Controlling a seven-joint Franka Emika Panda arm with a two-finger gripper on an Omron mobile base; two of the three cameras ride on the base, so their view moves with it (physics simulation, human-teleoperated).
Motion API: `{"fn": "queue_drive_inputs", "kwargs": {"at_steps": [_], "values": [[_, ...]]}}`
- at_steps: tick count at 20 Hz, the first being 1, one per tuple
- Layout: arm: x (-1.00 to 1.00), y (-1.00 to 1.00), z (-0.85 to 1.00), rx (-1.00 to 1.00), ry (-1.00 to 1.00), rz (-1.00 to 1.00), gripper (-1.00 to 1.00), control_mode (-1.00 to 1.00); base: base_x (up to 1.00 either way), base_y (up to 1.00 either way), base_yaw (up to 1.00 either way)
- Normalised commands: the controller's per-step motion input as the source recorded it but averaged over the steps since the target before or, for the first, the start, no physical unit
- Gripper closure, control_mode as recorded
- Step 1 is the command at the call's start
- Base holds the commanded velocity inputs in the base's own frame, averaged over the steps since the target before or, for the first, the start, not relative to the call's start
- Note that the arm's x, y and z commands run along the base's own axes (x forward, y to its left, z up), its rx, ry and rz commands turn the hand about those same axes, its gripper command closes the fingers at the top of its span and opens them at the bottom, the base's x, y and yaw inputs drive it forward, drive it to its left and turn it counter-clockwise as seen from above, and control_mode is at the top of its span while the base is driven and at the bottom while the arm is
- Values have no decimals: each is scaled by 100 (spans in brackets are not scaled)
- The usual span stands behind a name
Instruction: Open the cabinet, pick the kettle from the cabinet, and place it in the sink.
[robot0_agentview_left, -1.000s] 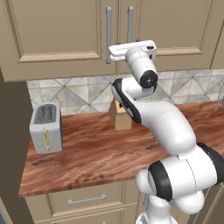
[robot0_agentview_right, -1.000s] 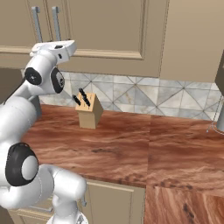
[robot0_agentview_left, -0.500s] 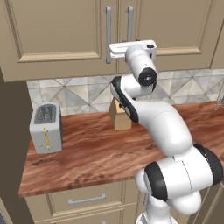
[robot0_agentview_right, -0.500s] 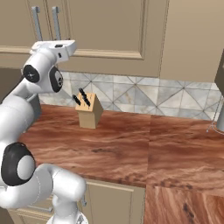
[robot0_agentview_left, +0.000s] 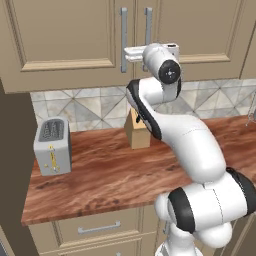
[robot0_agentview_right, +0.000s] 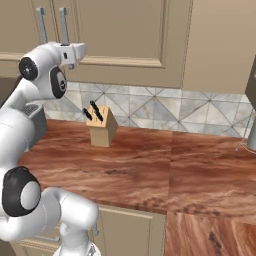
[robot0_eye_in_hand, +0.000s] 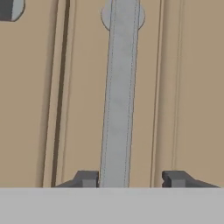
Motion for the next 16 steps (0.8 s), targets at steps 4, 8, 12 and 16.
{"fn": "queue_drive_inputs", "kwargs": {"at_steps": [4, 8, 12, 16], "values": [[20, 0, 0, 0, 36, 3, 100, -100, 0, 0, 0], [19, 0, 0, 0, 29, 3, 100, -100, 0, 0, 0], [11, 0, -4, 0, 17, 2, 100, -100, 0, 0, 0], [12, 0, -1, 0, 15, 0, 100, -100, 0, 0, 0]]}}
